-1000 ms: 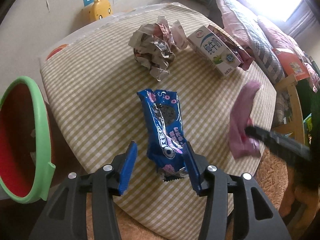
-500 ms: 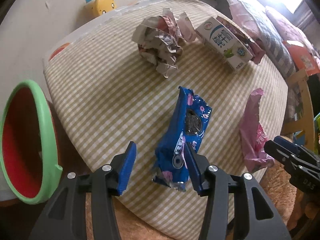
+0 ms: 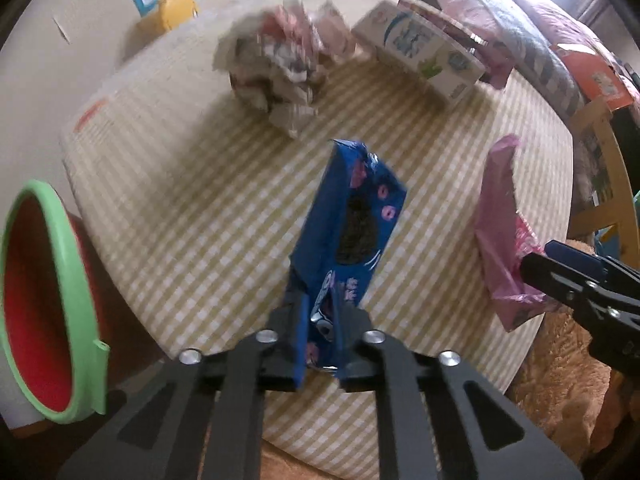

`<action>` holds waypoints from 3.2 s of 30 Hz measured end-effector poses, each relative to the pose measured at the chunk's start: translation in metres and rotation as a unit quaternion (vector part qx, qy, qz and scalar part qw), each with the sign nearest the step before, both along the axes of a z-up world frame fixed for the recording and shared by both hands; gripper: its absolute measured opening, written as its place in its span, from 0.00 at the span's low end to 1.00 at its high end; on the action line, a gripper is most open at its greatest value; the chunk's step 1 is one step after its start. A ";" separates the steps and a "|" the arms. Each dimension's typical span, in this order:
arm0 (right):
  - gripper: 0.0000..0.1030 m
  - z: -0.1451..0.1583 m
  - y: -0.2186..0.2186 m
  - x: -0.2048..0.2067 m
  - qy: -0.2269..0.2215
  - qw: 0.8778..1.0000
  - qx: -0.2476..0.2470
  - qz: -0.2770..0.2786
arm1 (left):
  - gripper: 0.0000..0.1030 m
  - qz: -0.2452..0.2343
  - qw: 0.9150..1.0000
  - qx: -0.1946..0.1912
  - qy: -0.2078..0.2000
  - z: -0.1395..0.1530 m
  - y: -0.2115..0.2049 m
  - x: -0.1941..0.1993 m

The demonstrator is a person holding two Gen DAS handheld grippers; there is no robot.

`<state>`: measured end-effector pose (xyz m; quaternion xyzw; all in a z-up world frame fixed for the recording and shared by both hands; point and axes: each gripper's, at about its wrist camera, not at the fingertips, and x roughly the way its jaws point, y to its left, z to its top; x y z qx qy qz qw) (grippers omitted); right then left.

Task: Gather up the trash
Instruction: 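Grasp the blue cookie wrapper with the left gripper while the right grasps the pink snack bag, then carry the blue wrapper and pink bag over the bucket with both grippers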

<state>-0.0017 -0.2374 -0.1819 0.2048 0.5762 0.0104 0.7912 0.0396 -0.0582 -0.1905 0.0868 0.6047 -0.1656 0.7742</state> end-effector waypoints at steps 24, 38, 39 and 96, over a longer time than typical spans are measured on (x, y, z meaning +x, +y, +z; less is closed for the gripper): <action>0.06 0.091 0.005 0.007 -0.124 0.991 0.055 0.004 | 0.00 0.069 0.982 -0.083 -0.153 0.121 0.048 0.003; 0.06 0.127 0.031 0.021 -0.156 0.985 0.073 0.024 | 0.00 0.117 0.975 -0.089 -0.164 0.125 0.089 0.005; 0.06 0.126 0.034 0.022 -0.155 0.985 0.075 0.028 | 0.00 0.123 0.975 -0.086 -0.162 0.122 0.093 0.005; 0.06 0.136 0.240 0.074 -0.179 0.949 0.111 0.234 | 0.00 0.319 0.925 0.015 -0.208 0.101 0.263 -0.052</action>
